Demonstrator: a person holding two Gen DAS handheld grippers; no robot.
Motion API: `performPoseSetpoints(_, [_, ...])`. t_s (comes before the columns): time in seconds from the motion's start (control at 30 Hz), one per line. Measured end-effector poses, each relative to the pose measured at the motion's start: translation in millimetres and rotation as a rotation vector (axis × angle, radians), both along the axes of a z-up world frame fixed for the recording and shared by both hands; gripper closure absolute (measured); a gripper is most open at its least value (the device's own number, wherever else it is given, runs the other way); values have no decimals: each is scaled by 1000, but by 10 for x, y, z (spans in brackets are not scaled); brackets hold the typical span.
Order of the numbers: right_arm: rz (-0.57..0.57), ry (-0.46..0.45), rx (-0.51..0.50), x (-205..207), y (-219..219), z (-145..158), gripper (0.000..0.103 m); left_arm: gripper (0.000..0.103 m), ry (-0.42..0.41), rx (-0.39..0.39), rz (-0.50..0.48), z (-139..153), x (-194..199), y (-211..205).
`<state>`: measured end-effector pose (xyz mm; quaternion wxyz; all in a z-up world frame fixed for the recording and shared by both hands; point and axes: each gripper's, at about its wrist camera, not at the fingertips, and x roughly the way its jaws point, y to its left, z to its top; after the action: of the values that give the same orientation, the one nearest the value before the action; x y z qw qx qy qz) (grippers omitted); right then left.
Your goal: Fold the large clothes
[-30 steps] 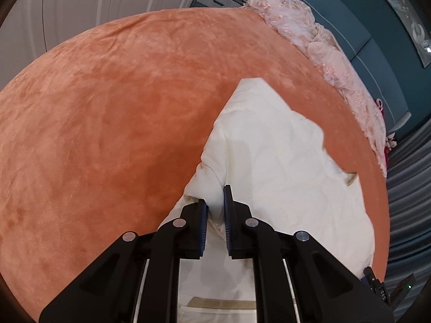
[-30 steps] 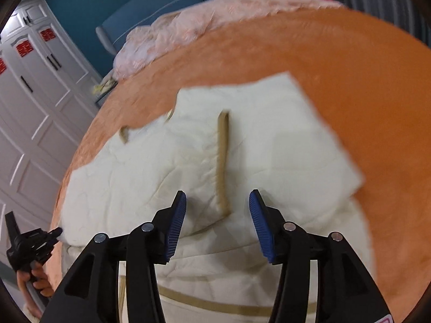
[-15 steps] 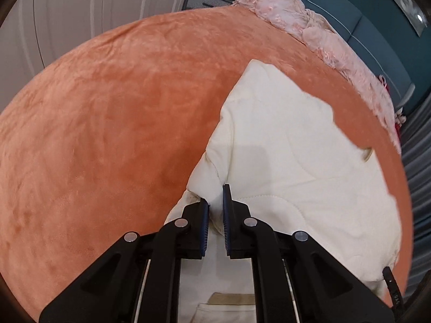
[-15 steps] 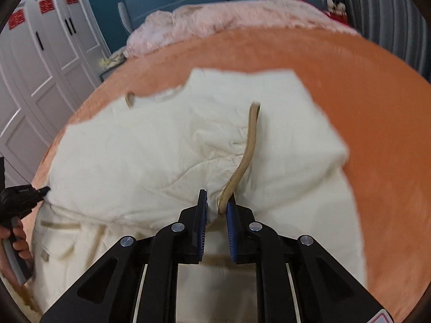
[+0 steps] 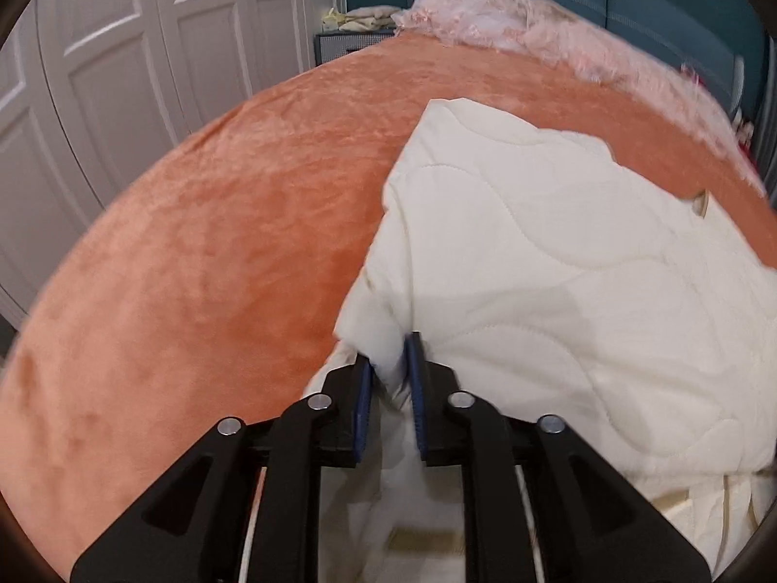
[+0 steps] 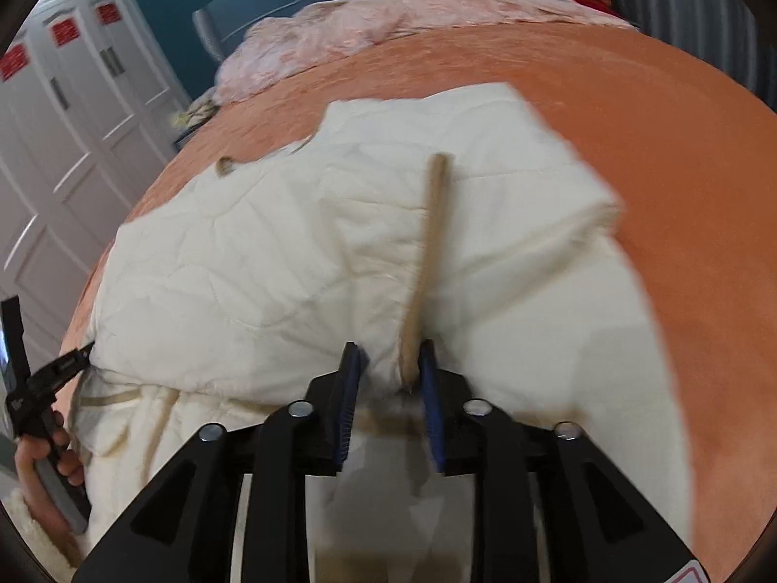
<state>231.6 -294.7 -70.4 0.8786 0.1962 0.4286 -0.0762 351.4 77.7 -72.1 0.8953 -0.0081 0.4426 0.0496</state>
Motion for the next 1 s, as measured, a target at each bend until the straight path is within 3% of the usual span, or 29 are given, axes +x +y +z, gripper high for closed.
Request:
performPoseSetpoints(0.13, [-10, -65, -117, -262, 34, 441, 75, 76, -13, 45, -28, 399, -220, 10])
performPoseSetpoints(0.2, [15, -92, -147, -176, 98, 598, 75, 73, -48, 63, -51, 621, -254, -83])
performPoseSetpoints(0.3, [51, -106, -172, 144, 251, 685, 75, 66, -33, 12, -101, 747, -109, -328])
performPoseSetpoints(0.43, [88, -47, -214, 628, 492, 417, 75, 66, 28, 4, -122, 539, 164, -690])
performPoseSetpoints(0.6, [79, -5, -239, 712, 560, -7, 75, 66, 83, 3, -109, 110, 290, -919])
performPoseSetpoints(0.77, [72, -36, -240, 665, 551, -103, 75, 64, 16, 79, -127, -98, 219, -996])
performPoseSetpoints(1.0, [67, -50, -276, 659, 618, -156, 75, 64, -58, 124, -115, -185, 124, -1054])
